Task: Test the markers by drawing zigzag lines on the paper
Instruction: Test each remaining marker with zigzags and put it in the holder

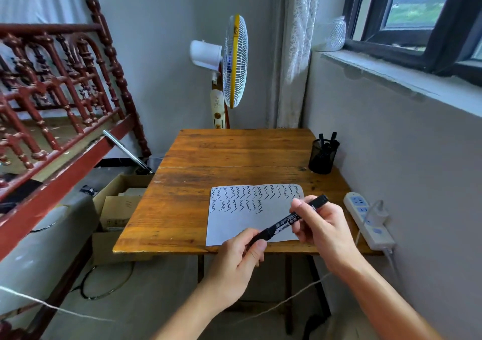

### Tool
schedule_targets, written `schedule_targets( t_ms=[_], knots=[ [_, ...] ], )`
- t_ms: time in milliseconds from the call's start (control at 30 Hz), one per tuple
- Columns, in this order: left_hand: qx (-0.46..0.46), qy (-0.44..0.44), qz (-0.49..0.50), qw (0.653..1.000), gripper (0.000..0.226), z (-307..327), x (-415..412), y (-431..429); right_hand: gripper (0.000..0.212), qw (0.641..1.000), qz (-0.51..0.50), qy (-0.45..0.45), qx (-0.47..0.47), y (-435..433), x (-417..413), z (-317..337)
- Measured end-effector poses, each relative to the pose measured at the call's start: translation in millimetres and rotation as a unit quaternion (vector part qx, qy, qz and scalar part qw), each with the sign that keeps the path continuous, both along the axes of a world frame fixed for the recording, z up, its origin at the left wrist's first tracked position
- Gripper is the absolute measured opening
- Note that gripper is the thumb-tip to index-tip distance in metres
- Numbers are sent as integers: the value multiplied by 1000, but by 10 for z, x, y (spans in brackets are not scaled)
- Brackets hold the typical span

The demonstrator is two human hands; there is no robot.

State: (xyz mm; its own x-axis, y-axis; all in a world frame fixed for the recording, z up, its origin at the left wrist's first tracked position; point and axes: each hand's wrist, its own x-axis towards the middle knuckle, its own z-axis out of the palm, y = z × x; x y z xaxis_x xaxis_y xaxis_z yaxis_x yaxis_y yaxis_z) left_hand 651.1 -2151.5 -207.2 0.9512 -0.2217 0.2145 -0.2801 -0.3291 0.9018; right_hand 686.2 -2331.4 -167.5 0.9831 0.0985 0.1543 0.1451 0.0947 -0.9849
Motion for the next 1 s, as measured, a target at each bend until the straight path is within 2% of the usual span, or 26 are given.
schedule_targets(
  t_ms=[133,233,300,367,500,600,667,800,900,1000],
  knots=[
    [-73,128,-82,986,32,232,-66,27,37,998,48,31,-19,-65,-49,132],
    [-71,136,-86,984,30,329,-107,-4,35,999,19,26,-31,-61,-95,193],
    [-13,66,-49,997,27,324,-121,-74,35,999,-38,15,-14,-8,-126,194],
    [81,-39,7,996,28,270,-119,-142,35,996,-89,23,22,52,-139,158],
    [260,-239,78,932,28,157,-94,-218,28,985,-121,98,74,111,-126,69],
    [293,-282,85,910,18,69,-41,-239,25,984,-110,129,56,83,-83,-5],
    [290,-273,85,913,14,-19,42,-223,24,982,-97,156,29,39,-17,-98],
    [272,-190,101,938,30,-196,259,-150,22,978,-110,177,2,-96,190,-212],
    [286,-127,132,941,35,-370,449,-53,19,976,-177,127,-6,-275,487,-191],
    [316,-88,147,933,34,-577,655,49,24,954,-275,99,-62,-480,993,-182]
  ],
)
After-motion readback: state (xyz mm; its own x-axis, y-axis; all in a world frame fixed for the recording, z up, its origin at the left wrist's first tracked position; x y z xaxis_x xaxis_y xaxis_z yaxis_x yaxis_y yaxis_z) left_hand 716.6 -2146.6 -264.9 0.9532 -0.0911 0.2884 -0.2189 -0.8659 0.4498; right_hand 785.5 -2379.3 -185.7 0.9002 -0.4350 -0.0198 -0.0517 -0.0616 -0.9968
